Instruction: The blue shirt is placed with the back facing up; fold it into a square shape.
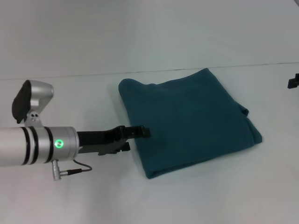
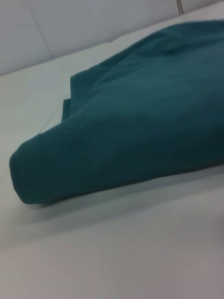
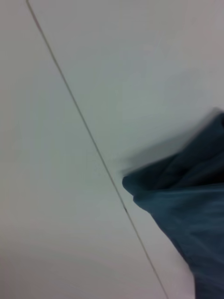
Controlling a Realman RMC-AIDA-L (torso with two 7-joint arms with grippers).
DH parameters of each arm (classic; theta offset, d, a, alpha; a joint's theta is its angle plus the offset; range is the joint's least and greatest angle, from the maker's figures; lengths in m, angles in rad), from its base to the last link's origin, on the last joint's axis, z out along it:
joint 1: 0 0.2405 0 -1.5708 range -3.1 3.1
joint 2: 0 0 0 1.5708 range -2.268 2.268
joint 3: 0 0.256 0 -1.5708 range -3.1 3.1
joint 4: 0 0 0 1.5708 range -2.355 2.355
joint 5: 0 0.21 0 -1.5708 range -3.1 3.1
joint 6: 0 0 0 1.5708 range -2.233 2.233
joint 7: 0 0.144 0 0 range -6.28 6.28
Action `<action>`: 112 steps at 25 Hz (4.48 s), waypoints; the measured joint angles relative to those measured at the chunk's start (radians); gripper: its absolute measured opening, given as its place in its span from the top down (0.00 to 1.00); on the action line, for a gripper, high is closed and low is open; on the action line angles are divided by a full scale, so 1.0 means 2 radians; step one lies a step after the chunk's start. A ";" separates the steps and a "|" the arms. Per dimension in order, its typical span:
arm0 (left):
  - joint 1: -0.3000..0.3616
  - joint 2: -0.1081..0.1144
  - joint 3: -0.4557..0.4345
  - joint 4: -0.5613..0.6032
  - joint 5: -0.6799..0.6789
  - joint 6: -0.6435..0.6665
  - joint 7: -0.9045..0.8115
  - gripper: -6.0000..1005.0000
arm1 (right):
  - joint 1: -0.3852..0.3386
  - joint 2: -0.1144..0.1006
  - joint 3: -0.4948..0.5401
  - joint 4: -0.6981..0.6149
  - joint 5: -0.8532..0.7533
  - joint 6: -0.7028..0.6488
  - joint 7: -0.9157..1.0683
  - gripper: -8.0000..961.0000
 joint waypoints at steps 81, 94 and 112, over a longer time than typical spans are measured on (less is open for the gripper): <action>0.020 0.050 0.017 0.050 0.100 0.002 -0.037 0.94 | 0.027 0.001 -0.007 0.067 0.011 -0.007 -0.036 0.03; 0.064 0.037 -0.018 0.167 0.117 0.057 -0.063 0.87 | 0.036 0.019 -0.008 0.068 0.049 -0.017 -0.075 0.03; 0.054 0.018 -0.031 0.020 -0.017 -0.024 -0.019 0.27 | 0.035 0.056 -0.007 0.071 0.075 -0.030 -0.150 0.03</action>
